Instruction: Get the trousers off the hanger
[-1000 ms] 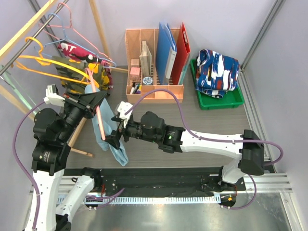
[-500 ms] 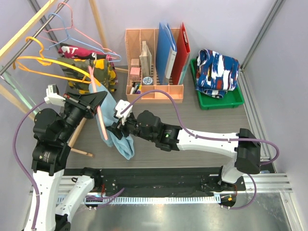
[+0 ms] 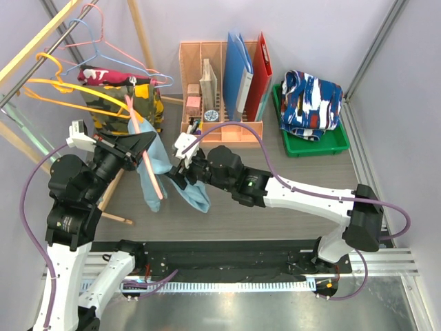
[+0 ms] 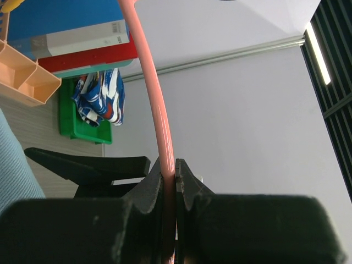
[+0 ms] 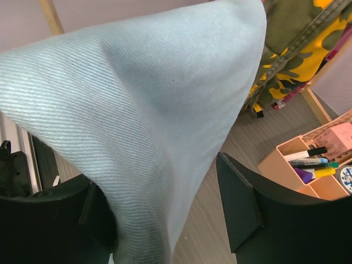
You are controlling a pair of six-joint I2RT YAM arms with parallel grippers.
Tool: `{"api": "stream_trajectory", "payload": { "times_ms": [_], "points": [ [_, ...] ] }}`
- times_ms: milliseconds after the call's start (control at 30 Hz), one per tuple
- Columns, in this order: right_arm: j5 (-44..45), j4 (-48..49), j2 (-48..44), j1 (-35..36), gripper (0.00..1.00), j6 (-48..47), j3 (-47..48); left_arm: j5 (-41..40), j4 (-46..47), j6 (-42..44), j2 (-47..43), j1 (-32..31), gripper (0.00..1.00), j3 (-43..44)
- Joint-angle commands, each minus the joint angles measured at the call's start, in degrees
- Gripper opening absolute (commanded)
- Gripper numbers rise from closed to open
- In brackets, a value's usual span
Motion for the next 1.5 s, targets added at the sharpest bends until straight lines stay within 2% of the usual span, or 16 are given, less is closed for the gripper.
{"api": "stream_trajectory", "payload": {
  "times_ms": [0, 200, 367, 433, 500, 567, 600, 633, 667, 733, 900, 1033, 1267, 1467],
  "points": [
    [0.33, 1.28, -1.55, -1.60, 0.68, -0.45, 0.64, 3.73, 13.32, -0.74, -1.70, -0.54, 0.00, 2.28],
    [-1.43, 8.13, 1.18, -1.60, 0.69, 2.45, 1.17, 4.52, 14.02, -1.71, -1.61, -0.71, 0.00, 2.02],
    [0.05, 19.12, 3.38, -0.98, 0.68, 2.45, 0.03, 4.79, 14.37, -2.41, -1.52, -0.80, 0.00, 1.58],
    [1.46, 23.50, 4.17, -0.72, 0.65, 1.75, 0.12, 4.79, 14.64, -2.58, -1.52, -0.89, 0.00, 1.23],
    [3.30, 27.46, 5.05, -0.37, 0.58, 1.31, -0.49, 4.96, 14.72, -2.76, -1.61, -0.89, 0.00, 1.05],
    [4.54, 32.65, 6.44, -0.28, 0.42, 1.57, -0.24, 5.05, 15.07, -3.02, -1.70, -0.98, 0.00, 0.70],
    [5.24, 33.88, 6.98, -0.28, 0.38, 1.57, 0.20, 5.14, 15.25, -3.11, -1.70, -0.98, 0.00, 0.53],
    [5.59, 35.55, 7.50, -0.19, 0.30, 1.66, 0.73, 5.14, 15.25, -3.11, -1.70, -1.06, 0.00, 0.52],
    [6.73, 36.35, 7.95, -0.01, 0.13, 1.66, 1.78, 5.31, 15.25, -3.11, -1.70, -1.24, 0.00, 0.52],
    [9.89, 38.19, 8.83, 0.69, 0.01, 1.40, 2.66, 5.23, 15.08, -2.67, -1.87, -1.50, 0.00, 0.35],
    [15.52, 41.10, 6.72, 2.62, 0.01, 0.69, 2.93, 3.48, 10.60, 0.31, -3.71, -2.38, 0.00, 0.61],
    [18.34, 41.45, 2.08, 3.68, 0.01, 3.67, 2.58, -0.13, 4.45, 5.23, -6.26, -2.56, 0.00, 1.67],
    [14.31, 39.96, -2.77, 3.68, 0.01, 14.30, 6.87, -4.35, 1.28, 6.91, -10.75, -2.56, 0.00, -2.20],
    [13.42, 35.92, -4.97, 3.77, 0.01, 18.79, 11.97, -5.40, 0.75, 6.82, -12.77, -2.56, 0.00, -3.43]
  ]
}}
